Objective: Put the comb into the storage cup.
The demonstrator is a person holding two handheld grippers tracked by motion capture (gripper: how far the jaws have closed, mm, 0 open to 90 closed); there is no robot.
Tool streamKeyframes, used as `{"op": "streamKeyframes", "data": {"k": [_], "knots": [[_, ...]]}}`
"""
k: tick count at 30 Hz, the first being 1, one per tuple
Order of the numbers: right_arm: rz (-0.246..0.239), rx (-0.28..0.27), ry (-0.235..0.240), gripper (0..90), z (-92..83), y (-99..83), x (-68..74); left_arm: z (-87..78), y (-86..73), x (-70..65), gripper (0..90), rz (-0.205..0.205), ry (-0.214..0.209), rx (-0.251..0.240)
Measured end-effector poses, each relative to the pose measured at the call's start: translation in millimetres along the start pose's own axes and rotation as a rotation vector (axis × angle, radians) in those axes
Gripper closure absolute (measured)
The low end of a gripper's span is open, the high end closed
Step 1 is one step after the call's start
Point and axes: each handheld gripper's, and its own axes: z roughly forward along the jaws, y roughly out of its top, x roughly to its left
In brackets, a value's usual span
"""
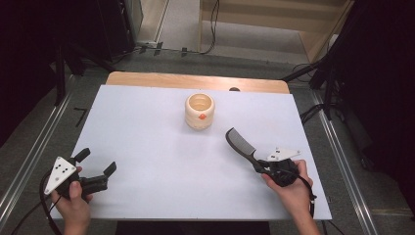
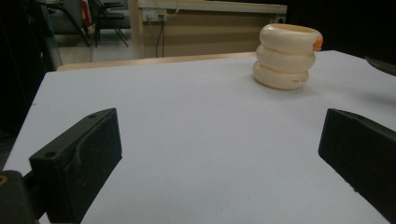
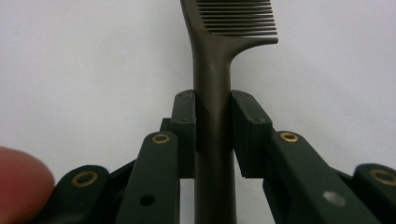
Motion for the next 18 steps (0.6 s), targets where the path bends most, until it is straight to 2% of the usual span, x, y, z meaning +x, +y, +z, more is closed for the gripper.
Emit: {"op": "streamKeyframes", "data": {"k": [2,6,12,18], "knots": [[-0.002,-0.019,0.003,71.0,-2.1,-0.1,0.0,-0.3,3.0,-4.9,0.0,0.023,0.019,-0.009],[-0.007,-0.051,0.011,71.0,-5.4,0.5,0.7,-0.3,10.3,-13.8,0.0,0.027,0.002,-0.037],[-0.01,-0.082,0.018,71.0,-9.0,2.4,2.7,4.9,19.1,-24.8,0.0,0.039,-0.02,-0.032],[-0.021,-0.093,0.03,71.0,-10.2,8.9,5.0,13.5,30.6,-32.7,0.0,0.066,-0.064,-0.014]]}}
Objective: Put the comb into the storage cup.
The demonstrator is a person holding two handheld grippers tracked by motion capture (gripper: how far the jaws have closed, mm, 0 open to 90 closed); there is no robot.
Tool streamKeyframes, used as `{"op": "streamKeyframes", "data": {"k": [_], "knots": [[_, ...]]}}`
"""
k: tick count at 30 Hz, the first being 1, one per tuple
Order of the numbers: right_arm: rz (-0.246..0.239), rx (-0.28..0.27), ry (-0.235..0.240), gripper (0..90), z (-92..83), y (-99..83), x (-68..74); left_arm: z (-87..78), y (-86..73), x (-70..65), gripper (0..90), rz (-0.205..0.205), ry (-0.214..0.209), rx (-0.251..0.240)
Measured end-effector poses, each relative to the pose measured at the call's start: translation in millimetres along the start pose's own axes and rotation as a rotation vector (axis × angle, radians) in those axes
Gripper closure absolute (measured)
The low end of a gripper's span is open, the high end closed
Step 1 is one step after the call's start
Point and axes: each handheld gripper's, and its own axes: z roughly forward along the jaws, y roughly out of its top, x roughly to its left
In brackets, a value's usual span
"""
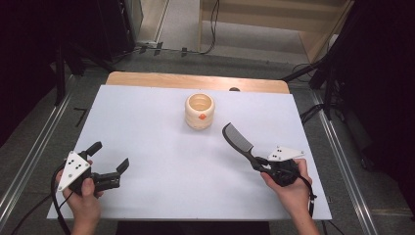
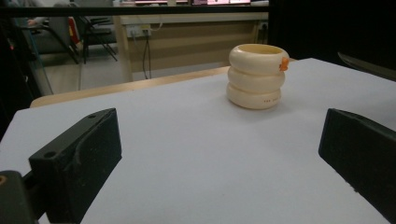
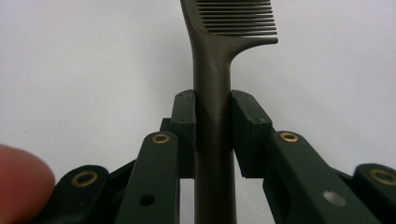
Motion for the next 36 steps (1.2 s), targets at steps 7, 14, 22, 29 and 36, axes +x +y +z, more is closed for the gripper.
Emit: {"op": "streamKeyframes", "data": {"k": [7,14,22,29,36], "knots": [[-0.009,-0.025,0.018,71.0,0.5,10.7,-0.5,19.4,14.4,-9.9,0.0,0.01,-0.047,0.005],[-0.018,-0.035,0.026,71.0,2.0,22.2,-1.1,37.5,21.2,-15.2,0.0,0.007,-0.078,0.003],[-0.024,-0.052,0.037,71.0,5.4,31.7,-3.0,58.2,24.6,-20.1,0.0,0.001,-0.131,0.01],[-0.031,-0.067,0.053,71.0,12.2,39.6,1.2,68.4,23.8,-28.0,0.0,-0.017,-0.17,0.001],[-0.034,-0.089,0.067,71.0,17.3,44.6,7.5,71.5,22.3,-33.7,0.0,-0.012,-0.208,0.013]]}}
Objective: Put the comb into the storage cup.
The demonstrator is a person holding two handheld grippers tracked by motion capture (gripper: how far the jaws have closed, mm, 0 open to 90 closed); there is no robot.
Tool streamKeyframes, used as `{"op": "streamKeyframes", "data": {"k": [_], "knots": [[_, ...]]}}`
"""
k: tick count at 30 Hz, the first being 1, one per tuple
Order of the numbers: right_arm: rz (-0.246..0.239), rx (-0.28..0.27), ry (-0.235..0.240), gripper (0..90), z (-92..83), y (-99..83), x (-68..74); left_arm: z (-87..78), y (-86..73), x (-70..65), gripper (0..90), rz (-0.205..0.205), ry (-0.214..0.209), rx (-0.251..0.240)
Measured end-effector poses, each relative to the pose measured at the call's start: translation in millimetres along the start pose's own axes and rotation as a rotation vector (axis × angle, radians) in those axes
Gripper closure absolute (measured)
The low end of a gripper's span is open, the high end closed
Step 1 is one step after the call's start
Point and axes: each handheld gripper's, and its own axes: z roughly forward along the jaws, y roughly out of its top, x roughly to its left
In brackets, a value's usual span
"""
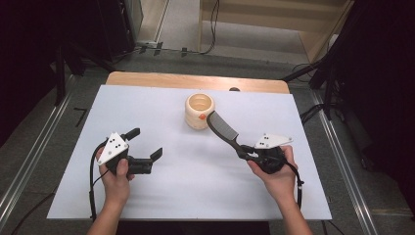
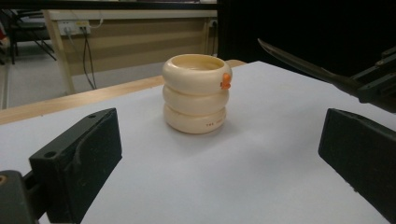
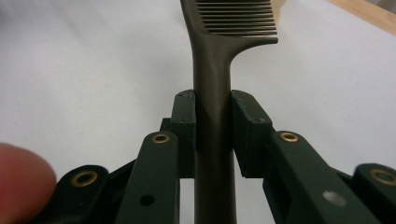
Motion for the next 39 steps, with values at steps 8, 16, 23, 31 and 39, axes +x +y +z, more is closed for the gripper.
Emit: {"op": "streamKeyframes", "data": {"k": [8,16,23,31,39], "knots": [[-0.009,-0.026,0.036,71.0,6.0,-0.5,6.6,5.5,-1.9,-6.8,0.0,-0.014,-0.057,-0.003],[-0.017,-0.04,0.05,70.9,8.6,-1.8,13.9,8.8,-2.2,-12.9,0.0,-0.022,-0.081,-0.011],[-0.034,-0.055,0.065,71.0,12.0,-1.5,20.1,12.7,-2.8,-16.1,0.0,-0.046,-0.121,-0.017],[-0.071,-0.068,0.08,70.9,17.8,1.0,32.4,15.5,-3.4,-18.5,0.0,-0.069,-0.162,-0.015],[-0.099,-0.075,0.099,70.9,26.9,2.4,46.4,20.1,-3.6,-21.3,0.8,-0.103,-0.191,-0.003]]}}
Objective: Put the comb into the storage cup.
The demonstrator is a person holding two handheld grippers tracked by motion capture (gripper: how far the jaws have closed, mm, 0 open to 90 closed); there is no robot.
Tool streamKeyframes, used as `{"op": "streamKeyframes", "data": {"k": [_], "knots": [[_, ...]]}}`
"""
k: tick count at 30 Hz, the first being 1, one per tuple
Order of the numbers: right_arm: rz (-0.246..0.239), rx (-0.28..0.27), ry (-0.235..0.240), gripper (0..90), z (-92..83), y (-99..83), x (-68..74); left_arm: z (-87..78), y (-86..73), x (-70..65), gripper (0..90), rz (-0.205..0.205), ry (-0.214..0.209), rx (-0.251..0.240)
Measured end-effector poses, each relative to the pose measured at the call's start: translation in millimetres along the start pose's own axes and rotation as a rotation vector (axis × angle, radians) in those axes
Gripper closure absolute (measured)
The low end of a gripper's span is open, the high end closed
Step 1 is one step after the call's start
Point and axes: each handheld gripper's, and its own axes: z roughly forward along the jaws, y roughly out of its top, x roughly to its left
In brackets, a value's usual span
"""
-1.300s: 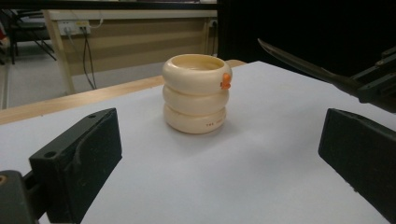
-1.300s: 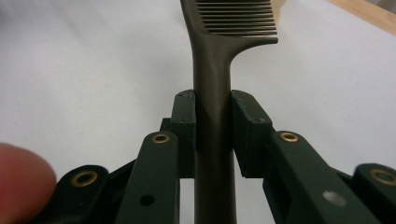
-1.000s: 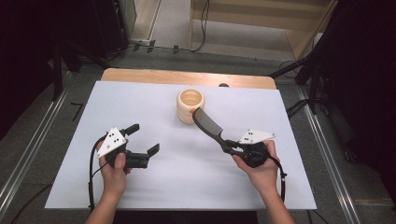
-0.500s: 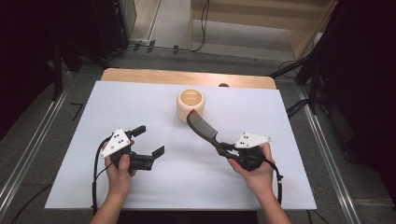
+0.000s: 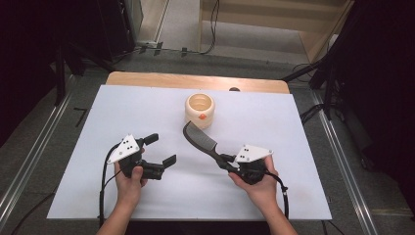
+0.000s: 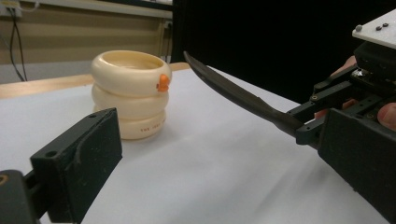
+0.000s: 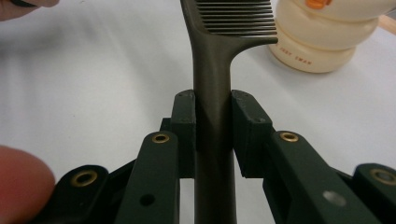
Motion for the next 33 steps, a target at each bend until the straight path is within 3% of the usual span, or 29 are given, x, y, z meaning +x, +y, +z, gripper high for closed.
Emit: {"op": "streamKeyframes", "data": {"k": [9,16,25,33], "knots": [[-0.027,-0.013,0.009,70.9,6.5,2.8,11.2,5.5,0.9,-3.4,12.7,-0.069,-0.005,0.001],[-0.047,-0.021,0.012,71.0,8.4,4.9,17.5,10.8,-0.7,-3.9,17.2,-0.124,-0.031,0.016],[-0.07,-0.023,0.021,70.9,12.3,6.6,24.6,15.6,-2.0,-4.9,29.9,-0.191,-0.068,0.022],[-0.089,-0.032,0.027,70.9,16.2,8.9,32.0,19.2,-3.2,-5.0,40.9,-0.244,-0.075,0.031]]}}
